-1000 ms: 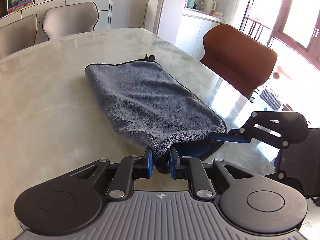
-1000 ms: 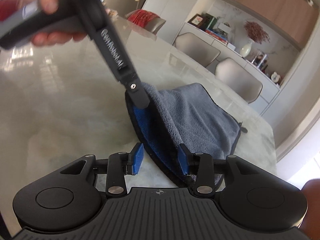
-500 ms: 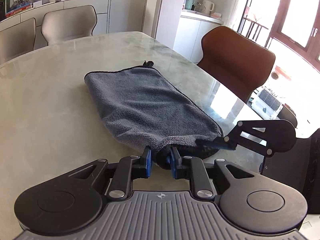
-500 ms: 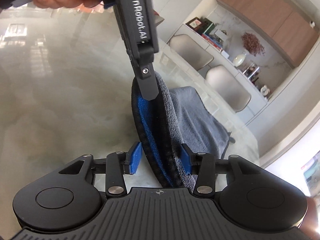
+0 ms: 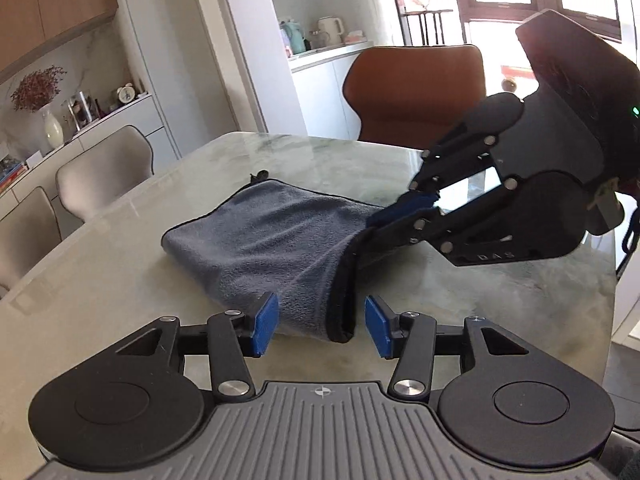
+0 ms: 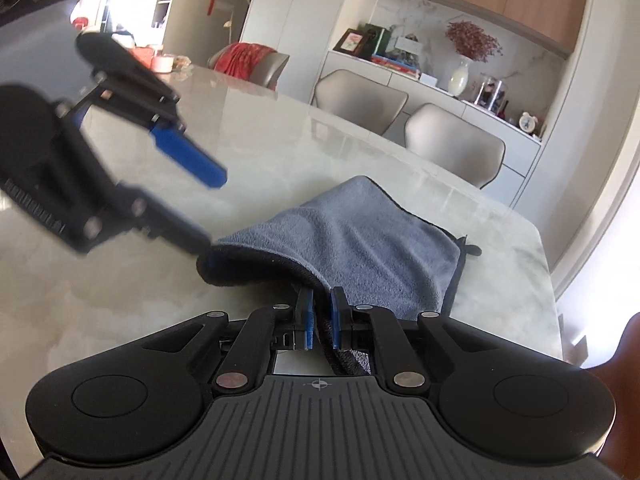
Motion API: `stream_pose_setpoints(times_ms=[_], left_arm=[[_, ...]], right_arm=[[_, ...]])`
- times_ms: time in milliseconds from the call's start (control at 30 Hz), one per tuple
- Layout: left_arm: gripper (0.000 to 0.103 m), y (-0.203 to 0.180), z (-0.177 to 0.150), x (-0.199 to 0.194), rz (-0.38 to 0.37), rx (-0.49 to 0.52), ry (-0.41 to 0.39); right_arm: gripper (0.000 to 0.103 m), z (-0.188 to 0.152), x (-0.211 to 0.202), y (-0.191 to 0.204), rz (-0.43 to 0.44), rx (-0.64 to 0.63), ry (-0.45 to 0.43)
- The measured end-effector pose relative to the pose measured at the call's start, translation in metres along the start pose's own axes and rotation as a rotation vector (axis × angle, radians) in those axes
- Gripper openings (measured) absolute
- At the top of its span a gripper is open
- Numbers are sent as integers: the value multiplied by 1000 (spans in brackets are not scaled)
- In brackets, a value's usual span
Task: Fold towel
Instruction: 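Lift the grasped end and fold it over the towel with both grippers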
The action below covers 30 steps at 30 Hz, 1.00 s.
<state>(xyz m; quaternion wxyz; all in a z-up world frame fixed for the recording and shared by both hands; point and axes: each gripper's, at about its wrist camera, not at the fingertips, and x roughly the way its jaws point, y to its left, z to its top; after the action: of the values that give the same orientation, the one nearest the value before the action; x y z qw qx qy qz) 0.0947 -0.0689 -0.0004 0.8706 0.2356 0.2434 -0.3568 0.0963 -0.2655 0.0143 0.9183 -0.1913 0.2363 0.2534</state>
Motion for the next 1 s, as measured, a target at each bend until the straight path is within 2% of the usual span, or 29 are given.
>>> stream_pose_setpoints(times_ms=[133, 233, 367, 433, 467, 567, 667, 733, 800, 1000], left_arm=[[51, -13, 1, 9, 10, 51, -24], [51, -22, 0, 21, 60, 109, -22], [49, -26, -3, 41, 109, 132, 4], [32, -24, -4, 48, 116, 121, 16], [19, -22, -4, 51, 112, 111, 24], [12, -9, -2, 54, 82, 33, 38], [10, 1, 1, 47, 64, -18, 32], [10, 6, 3, 40, 55, -39, 22], [9, 11, 6, 35, 44, -65, 15], [9, 22, 9, 31, 27, -116, 8]], right_arm=[[9, 4, -1, -5, 3, 23, -4], [9, 5, -2, -8, 17, 44, -4], [9, 6, -3, -14, 28, 66, -10], [9, 6, -3, -17, 34, 76, -14], [9, 6, -3, -17, 35, 77, -14], [9, 4, -3, -18, 40, 73, -13], [11, 0, -4, -13, 33, 24, 0], [17, -5, -5, -6, 22, -24, 22], [30, -10, -7, 2, 9, -70, 39], [32, -26, -5, 24, -72, -224, 61]])
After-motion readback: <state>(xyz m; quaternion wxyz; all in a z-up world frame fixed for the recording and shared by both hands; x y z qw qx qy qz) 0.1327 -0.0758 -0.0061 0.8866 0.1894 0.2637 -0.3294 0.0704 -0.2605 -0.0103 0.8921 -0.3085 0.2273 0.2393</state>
